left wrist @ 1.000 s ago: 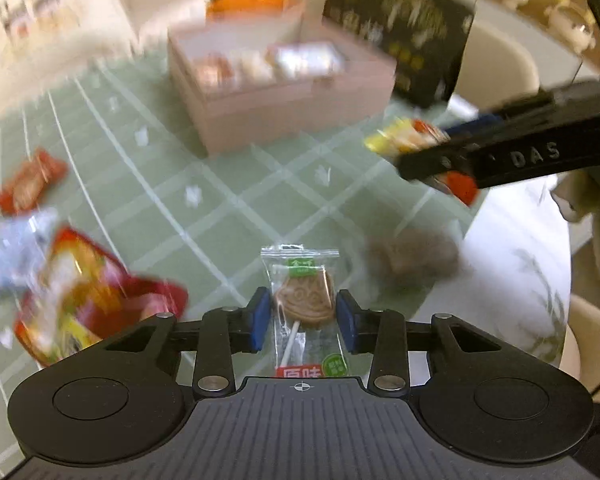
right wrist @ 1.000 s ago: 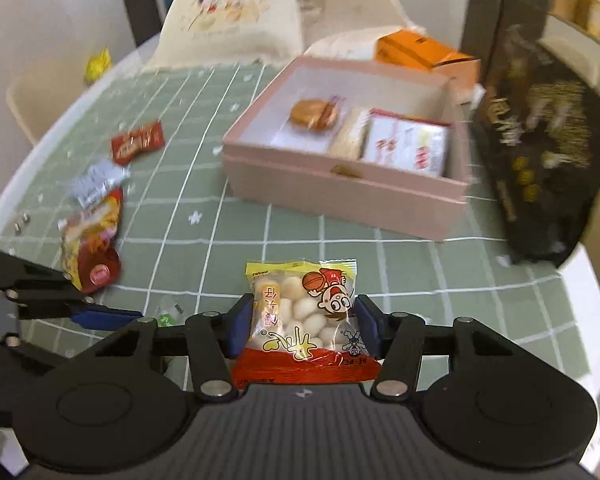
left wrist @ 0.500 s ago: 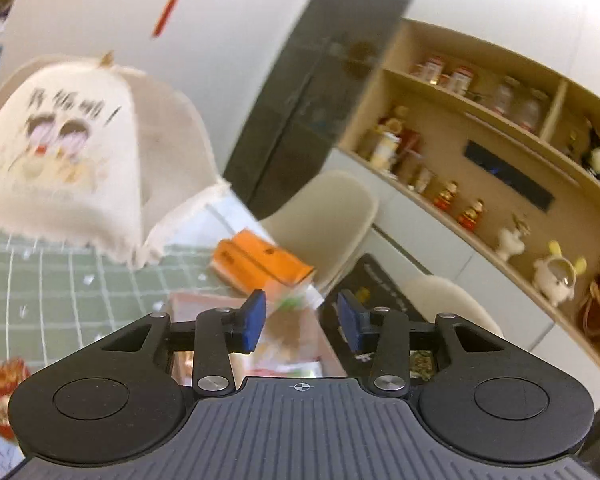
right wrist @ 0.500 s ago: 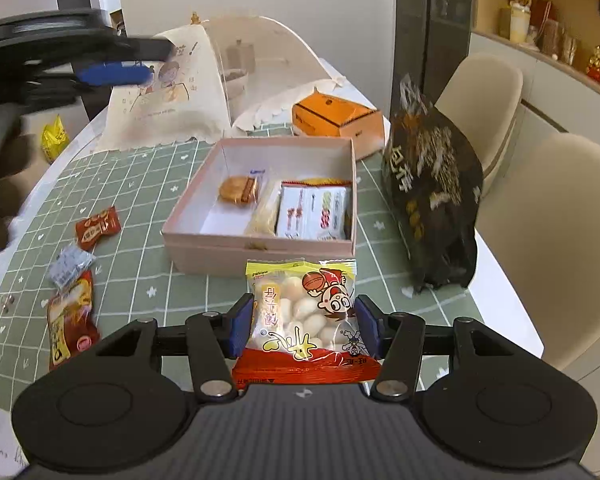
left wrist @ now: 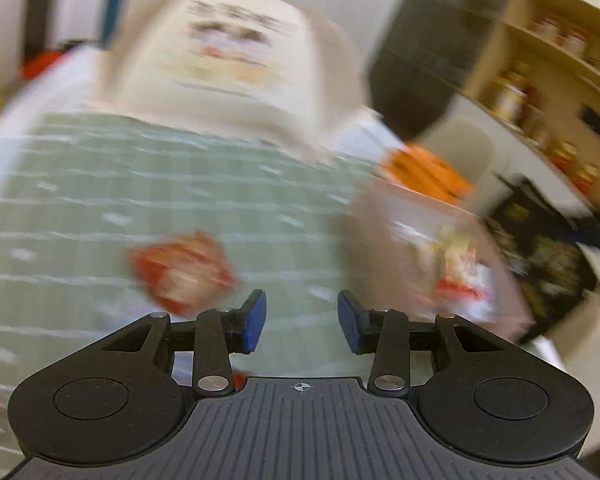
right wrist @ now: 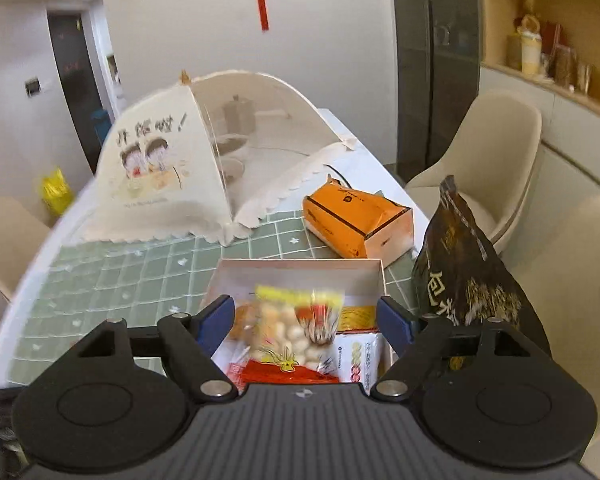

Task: Organize snacks
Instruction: 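Carry the peanut and lollipop packets into the pink box and release them, then grasp the blue-white cube candy bag with the right tool while the left tool grasps the red chestnut packet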

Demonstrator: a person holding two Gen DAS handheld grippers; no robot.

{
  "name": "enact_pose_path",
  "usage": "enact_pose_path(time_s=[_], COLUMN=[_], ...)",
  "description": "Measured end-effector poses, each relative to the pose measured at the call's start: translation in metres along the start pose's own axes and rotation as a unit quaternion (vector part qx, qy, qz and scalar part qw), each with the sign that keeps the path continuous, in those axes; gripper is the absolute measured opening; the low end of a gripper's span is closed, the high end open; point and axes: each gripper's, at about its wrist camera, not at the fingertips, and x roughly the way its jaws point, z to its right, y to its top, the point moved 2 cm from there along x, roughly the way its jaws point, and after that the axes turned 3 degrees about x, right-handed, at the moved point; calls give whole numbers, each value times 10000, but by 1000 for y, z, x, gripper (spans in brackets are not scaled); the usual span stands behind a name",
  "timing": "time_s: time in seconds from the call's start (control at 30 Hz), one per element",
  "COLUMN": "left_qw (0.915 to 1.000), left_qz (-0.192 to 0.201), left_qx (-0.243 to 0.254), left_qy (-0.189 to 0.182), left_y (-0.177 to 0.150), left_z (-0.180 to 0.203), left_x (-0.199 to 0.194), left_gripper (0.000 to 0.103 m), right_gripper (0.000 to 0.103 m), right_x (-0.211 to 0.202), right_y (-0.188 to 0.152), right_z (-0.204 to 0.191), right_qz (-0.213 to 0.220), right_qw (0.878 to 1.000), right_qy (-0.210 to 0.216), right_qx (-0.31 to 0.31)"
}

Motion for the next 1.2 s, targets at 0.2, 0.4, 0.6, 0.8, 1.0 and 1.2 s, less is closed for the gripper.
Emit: enact_pose_path(time_s=[0.2,0.4,0.6,0.8,1.0,1.2], left_qw=[9993,9972,9968,9897,9954,9937], left_qz=[-281,-381,-714,-1025,-439,-68], left_qx=[-50,-561,106,-17,-845,-1060], left_qy=[242,323,-334,-999,108,367], left_y=[25,35,8,-23,-22,-22], left_z=[-62,-96,-60,-46,-91,-120], left_x=[39,76,72,34,-39,-79], left_gripper=[44,44,38,35,35,35], right_gripper=[78,78,78,79,83,83], right_x=[16,8,-7,-2,18,75], right_y=[-57,-131,-166,-156,-137,-125], right_z=[-31,-50,-55,-89,-166,-246], right_qz=[-745,-1578,-1802,-1639,-1292,-1449], right_qw=[9956,9848,9807,9791,9655,9482], right_qy=[472,618,593,920,1522,2093], right_qx=[-324,-388,-465,-777,-1670,-1899])
